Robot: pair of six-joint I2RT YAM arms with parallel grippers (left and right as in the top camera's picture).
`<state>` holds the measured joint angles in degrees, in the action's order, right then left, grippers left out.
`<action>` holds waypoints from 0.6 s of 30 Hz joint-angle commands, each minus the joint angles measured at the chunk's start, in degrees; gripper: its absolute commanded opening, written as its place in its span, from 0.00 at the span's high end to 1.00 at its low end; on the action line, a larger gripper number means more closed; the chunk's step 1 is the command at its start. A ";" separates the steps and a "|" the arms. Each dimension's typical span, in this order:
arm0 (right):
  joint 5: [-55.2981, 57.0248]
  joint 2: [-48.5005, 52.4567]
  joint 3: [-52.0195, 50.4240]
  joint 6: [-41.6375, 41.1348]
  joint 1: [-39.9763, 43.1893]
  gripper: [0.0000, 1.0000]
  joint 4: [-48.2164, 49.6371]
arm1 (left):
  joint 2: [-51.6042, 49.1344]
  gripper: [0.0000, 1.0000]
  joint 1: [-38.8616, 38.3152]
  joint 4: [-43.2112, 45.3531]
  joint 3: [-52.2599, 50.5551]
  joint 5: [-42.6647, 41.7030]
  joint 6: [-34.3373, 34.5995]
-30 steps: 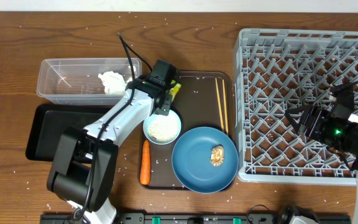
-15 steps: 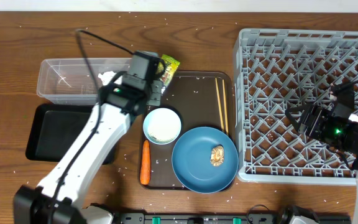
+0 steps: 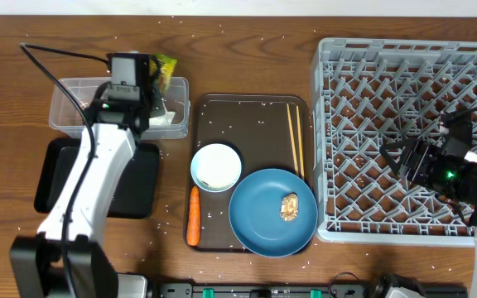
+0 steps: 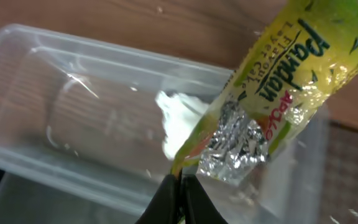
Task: Sort waste into correct bins and load items into the dishwasher rack
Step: 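Drop the wrapper and foil into the clear bin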
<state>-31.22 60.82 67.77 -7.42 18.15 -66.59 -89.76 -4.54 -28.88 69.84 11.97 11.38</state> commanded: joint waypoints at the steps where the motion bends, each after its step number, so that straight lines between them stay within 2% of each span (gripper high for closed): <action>1: -0.09 0.07 0.00 -0.70 -0.98 0.36 -0.09 | -2.80 0.94 0.28 0.70 0.79 0.52 -5.18; 2: -0.09 0.07 0.00 -0.68 -0.98 0.36 -0.11 | -3.30 0.94 0.28 0.52 0.79 0.55 -5.86; 3: -0.09 0.07 0.00 -0.70 -0.98 0.36 -0.15 | -3.76 0.87 0.28 -0.07 0.79 0.57 -5.88; 4: -0.09 0.07 0.00 -0.70 -0.98 0.36 -0.31 | -3.87 0.66 0.28 -1.11 0.79 0.57 -5.84; 5: -0.09 0.04 0.00 -0.68 -0.98 0.36 -0.39 | -3.72 0.51 0.28 -1.90 0.81 0.66 -5.81; 6: -0.07 0.04 0.00 -0.68 -0.98 0.36 -0.52 | -3.02 0.43 0.28 -3.06 0.92 0.76 -5.77; 7: -0.04 0.04 0.00 -0.68 -0.98 0.36 -0.52 | -2.10 0.41 0.28 -3.67 0.98 0.74 -5.75; 9: -0.04 0.04 0.00 -0.68 -0.98 0.35 -0.44 | 0.20 0.30 0.28 -4.44 1.03 0.74 -5.75; 12: -0.04 0.07 0.00 -0.68 -0.98 0.35 -0.26 | 5.55 0.28 0.28 -5.70 1.03 0.22 -4.87; 13: -0.04 0.07 0.00 -0.68 -0.98 0.35 -0.22 | 7.52 0.33 0.26 -6.19 1.03 -1.75 -4.87; 14: -0.04 0.07 0.00 -0.68 -0.98 0.35 -0.04 | 9.18 0.41 0.22 -6.54 1.01 -4.57 -4.87; 15: -0.04 0.07 0.00 -0.68 -0.98 0.35 0.20 | 10.88 0.44 0.22 -6.93 1.01 -8.66 -4.87; 18: -0.07 0.07 0.00 -0.66 -0.98 0.32 1.05 | 14.36 0.45 0.04 -9.68 1.01 -18.34 -4.92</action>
<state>-31.22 60.84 67.77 -7.49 18.15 -66.11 -78.35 -4.27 -36.53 69.91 4.82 6.26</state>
